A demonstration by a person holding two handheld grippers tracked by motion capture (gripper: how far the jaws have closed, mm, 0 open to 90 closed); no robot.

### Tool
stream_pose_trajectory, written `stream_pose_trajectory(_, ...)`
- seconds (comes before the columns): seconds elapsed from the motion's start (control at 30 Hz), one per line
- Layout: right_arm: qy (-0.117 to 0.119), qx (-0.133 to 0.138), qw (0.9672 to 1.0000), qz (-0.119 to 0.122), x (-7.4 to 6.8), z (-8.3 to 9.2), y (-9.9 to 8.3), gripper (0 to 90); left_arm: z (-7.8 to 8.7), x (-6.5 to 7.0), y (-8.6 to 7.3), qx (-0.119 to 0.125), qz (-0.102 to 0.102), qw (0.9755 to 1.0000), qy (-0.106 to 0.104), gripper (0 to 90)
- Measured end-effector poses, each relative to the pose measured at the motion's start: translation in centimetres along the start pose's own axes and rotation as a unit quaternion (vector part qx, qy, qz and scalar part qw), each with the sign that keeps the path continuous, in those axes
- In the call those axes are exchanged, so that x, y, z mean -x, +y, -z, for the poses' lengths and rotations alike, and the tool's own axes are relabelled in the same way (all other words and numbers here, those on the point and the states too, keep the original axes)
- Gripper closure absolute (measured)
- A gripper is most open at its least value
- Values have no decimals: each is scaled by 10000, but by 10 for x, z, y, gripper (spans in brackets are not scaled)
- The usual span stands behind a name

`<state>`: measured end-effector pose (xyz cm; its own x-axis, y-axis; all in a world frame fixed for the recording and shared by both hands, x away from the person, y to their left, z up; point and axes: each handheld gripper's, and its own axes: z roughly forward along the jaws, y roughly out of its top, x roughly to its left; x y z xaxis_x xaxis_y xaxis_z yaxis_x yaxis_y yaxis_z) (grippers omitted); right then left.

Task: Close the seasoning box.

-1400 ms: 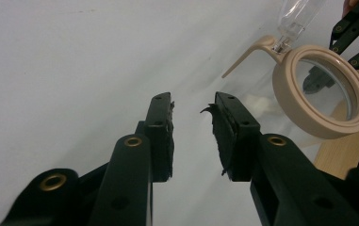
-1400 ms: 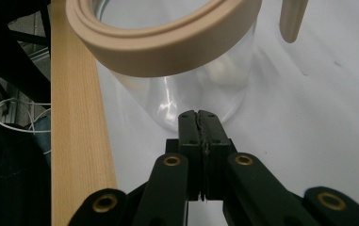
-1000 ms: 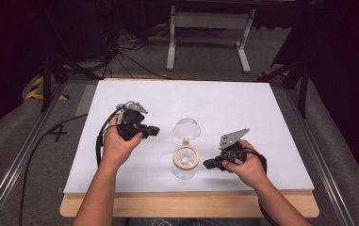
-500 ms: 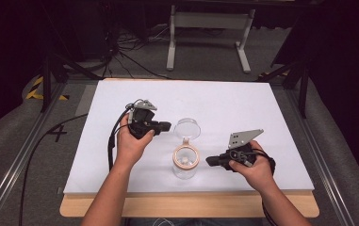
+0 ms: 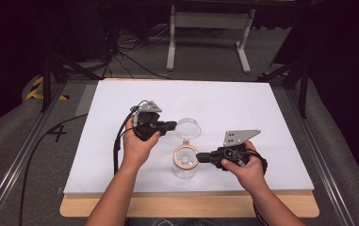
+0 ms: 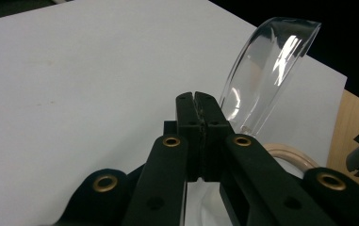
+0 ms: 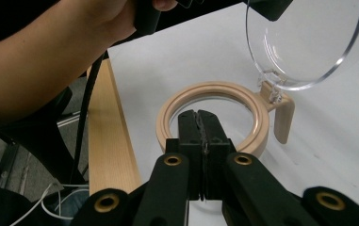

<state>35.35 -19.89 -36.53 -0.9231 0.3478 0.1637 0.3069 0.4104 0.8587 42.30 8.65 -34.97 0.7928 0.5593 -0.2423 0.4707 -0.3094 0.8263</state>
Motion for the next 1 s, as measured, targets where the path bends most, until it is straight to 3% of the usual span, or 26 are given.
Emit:
stream_pose_trajectory(0.5, -11, 216, 9996, -187, 6, -2, 3, 898, 4, 3, 1, 55, -66, 9998, -200, 895)
stream_pose_trajectory(0.77, 15, 283, 9992, -286, 9, -2, 4, 898, 6, 4, 0, 89, -76, 9983, -566, 881)
stream_pose_trajectory(1.0, 13, 210, 9994, -276, 8, -3, 4, 898, 6, 6, 0, 71, -143, 9982, -578, 871)
